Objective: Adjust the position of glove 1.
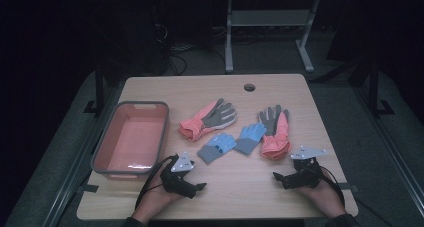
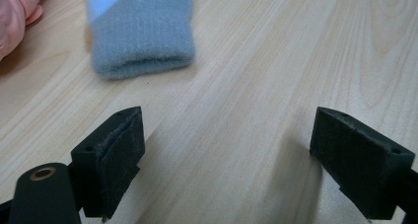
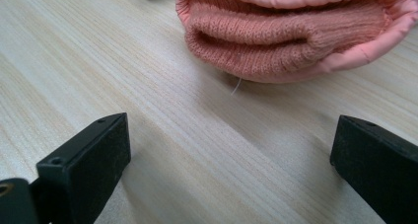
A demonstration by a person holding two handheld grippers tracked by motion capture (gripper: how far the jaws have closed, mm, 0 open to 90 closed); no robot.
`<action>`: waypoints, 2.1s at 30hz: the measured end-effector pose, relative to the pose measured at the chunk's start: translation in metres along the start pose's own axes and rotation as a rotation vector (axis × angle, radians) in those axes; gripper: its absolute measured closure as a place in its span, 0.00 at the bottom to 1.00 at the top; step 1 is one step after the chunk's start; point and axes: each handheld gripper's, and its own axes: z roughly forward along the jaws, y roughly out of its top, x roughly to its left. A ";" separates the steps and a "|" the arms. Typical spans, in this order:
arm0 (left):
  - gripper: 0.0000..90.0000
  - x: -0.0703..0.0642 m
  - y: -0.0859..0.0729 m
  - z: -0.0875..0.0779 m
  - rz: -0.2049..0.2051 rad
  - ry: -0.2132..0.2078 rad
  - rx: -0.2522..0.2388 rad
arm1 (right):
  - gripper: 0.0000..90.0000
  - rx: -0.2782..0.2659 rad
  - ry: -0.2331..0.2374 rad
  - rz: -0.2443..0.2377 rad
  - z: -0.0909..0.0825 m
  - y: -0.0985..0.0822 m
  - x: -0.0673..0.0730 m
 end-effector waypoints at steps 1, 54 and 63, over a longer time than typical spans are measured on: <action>0.14 0.000 0.000 0.000 -0.004 0.002 0.000 | 0.02 0.000 0.000 0.000 0.000 0.000 0.000; 0.14 0.001 0.001 0.000 -0.009 0.014 0.011 | 0.52 -0.064 0.189 -0.104 0.004 0.095 0.000; 0.14 0.001 0.001 0.000 -0.012 0.014 0.011 | 0.59 -0.043 0.208 -0.107 0.027 0.110 0.001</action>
